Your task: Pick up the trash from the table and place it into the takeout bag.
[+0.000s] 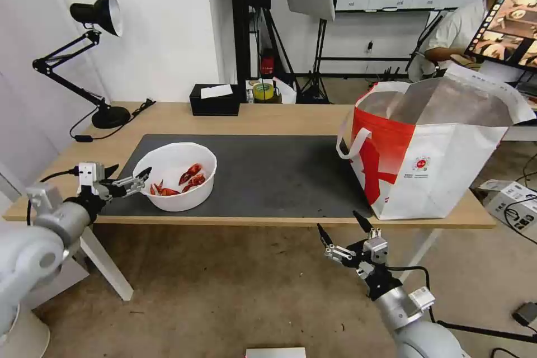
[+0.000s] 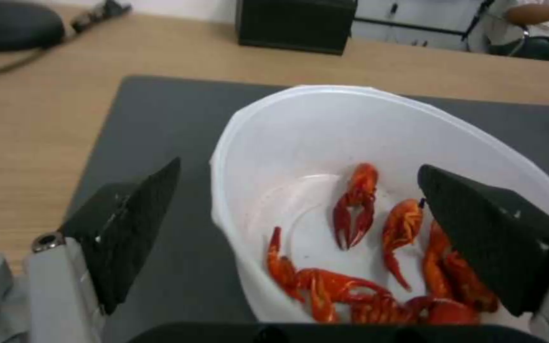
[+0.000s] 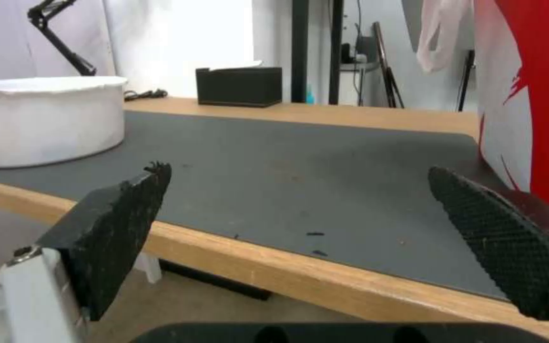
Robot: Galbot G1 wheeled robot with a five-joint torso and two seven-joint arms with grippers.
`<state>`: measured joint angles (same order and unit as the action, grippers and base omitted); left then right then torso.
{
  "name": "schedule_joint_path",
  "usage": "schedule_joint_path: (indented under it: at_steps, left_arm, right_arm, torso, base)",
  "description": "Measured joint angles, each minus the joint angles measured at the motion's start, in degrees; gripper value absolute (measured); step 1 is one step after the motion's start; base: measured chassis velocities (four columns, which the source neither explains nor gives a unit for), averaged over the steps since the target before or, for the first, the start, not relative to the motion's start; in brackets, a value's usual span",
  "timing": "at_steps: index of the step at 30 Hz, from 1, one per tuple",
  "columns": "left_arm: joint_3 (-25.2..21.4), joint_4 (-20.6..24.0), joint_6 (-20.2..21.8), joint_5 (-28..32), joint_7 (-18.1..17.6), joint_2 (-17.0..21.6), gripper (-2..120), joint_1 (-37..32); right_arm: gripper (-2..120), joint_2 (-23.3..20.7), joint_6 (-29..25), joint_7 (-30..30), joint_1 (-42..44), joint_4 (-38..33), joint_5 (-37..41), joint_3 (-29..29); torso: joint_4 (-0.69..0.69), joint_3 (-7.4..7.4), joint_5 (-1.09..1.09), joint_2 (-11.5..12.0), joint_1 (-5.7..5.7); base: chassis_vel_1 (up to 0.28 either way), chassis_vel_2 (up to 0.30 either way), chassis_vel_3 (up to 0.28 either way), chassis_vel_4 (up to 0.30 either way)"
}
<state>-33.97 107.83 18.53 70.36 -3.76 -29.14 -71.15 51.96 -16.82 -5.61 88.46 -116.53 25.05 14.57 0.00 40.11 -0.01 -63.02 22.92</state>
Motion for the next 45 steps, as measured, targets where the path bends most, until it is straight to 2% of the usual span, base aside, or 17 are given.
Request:
schedule_joint_path:
  at_steps: [2,3,4,6,7,10,14,25,35,45]
  left_arm:
    - [2.65,-2.32,5.27,4.31,-2.00,0.97,100,5.53]
    - [2.65,-2.32,5.27,4.31,-2.00,0.97,100,5.53]
    - [3.78,-3.40,7.18,5.43,-3.08,1.14,100,7.40]
    - [5.50,-5.38,11.98,7.82,-6.66,1.38,100,10.41]
    - [5.50,-5.38,11.98,7.82,-6.66,1.38,100,10.41]
    - [6.86,-7.61,16.13,10.91,-9.74,1.47,100,13.33]
    - [8.27,-9.38,18.92,12.71,-10.53,1.51,100,15.64]
    - [9.90,-10.61,19.43,14.82,-10.17,0.29,100,16.72]
    - [16.77,-12.69,18.88,14.14,-10.10,-1.07,100,22.54]
    - [18.93,-13.52,18.72,13.15,-10.30,-1.38,100,24.37]
  right_arm:
    - [100,0.00,0.00,-0.01,0.00,0.00,0.00,0.00]
    - [100,0.00,0.00,-0.01,0.00,0.00,0.00,0.00]
    - [100,0.00,0.00,0.00,0.00,-0.01,0.00,0.00]
    - [100,0.00,0.00,0.00,0.00,0.00,0.00,0.00]
    - [100,0.00,0.00,0.00,0.00,0.00,0.00,0.00]
    - [100,0.00,0.00,0.00,0.00,-0.01,0.00,0.00]
    - [100,0.00,0.00,0.00,0.00,-0.01,0.00,0.00]
    - [100,0.00,0.00,0.00,0.00,-0.01,0.00,0.00]
    - [100,0.00,0.00,0.00,0.00,-0.01,0.00,0.00]
    - [100,0.00,0.00,0.00,0.00,0.00,0.00,0.00]
  torso:
    - [-0.01,0.00,0.03,-0.01,0.00]
    - [-0.01,0.00,0.03,-0.01,0.00]
    - [-0.01,0.00,0.02,0.00,0.00]
    - [0.00,0.00,0.00,0.00,0.00]
    - [0.00,0.00,0.00,0.00,0.00]
    - [0.00,0.00,0.01,0.00,0.00]
    - [0.00,0.00,0.01,0.00,0.00]
    - [0.00,0.00,0.01,0.00,0.00]
    - [0.00,-0.01,0.02,0.00,0.00]
    - [0.00,-0.01,0.02,0.00,-0.01]
  base:
    - [0.000,0.000,0.000,0.000]
    - [0.000,0.000,0.000,0.000]
    - [0.000,0.000,0.000,0.000]
    - [0.000,0.000,0.000,0.000]
    - [0.000,0.000,0.000,0.000]
    - [0.000,0.000,0.000,0.000]
    - [0.000,0.000,0.000,0.000]
    - [0.000,0.000,0.000,0.000]
    - [0.000,0.000,0.000,0.000]
    - [0.000,0.000,0.000,0.000]
